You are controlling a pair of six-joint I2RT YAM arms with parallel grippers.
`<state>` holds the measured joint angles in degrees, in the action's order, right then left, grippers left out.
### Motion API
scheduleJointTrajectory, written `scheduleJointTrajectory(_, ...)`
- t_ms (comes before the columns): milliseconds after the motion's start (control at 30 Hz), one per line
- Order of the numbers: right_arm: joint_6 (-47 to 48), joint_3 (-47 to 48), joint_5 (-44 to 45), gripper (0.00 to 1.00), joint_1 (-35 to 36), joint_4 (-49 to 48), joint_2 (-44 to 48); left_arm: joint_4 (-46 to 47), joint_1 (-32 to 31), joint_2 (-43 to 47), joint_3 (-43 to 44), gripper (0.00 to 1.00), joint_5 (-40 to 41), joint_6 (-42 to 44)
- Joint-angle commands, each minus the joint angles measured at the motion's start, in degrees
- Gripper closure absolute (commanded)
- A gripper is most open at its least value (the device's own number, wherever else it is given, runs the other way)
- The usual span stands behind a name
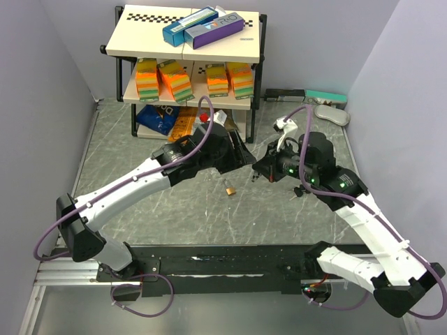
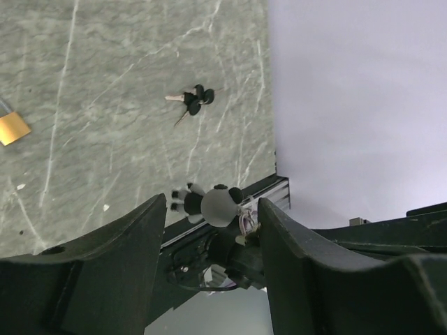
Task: Unlock with the key
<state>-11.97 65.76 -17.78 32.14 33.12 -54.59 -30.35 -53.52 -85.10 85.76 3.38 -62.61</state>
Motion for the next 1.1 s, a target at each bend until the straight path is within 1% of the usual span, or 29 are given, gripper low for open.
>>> scheduleJointTrajectory(0,3.4,3.8,7.7,1.00,2.6,1.6,-0.7,-2.2,-0.4,-0.5,3.5,0.40,0.8,0.6)
scheduleJointTrajectory(367,7.3,6.6,17.7,1.00,9.9,2.6,-3.7,-1.7,-0.4,-3.3,4.2,0.41,-1.8,0.4)
scheduleJointTrajectory(467,8.1,6.8,21.3,1.00,11.7,2.6,-4.3,-2.1,-0.4,-4.0,4.9,0.47,-2.2,0.6)
scheduleJointTrajectory(600,9.0,7.1,25.4,1.00,13.8,2.6,-5.0,-2.5,-0.4,-5.2,5.6,0.61,-2.8,0.8)
scheduleJointTrajectory(767,10.3,7.4,30.9,1.00,16.3,2.1,-6.0,-2.5,-0.4,-6.2,6.2,0.67,-3.1,1.0)
scheduleJointTrajectory(833,10.8,7.5,33.7,1.00,17.5,2.0,-6.7,-2.5,-0.4,-6.6,6.4,0.72,-4.1,1.0)
scheduleJointTrajectory(967,11.5,7.9,38.3,1.00,19.3,1.9,-7.8,-2.8,-0.4,-6.7,6.5,0.73,-4.3,1.0)
scheduleJointTrajectory(1067,11.5,7.9,40.4,1.00,20.5,1.6,-8.3,-2.3,-0.4,-6.6,6.2,0.77,-4.4,0.8)
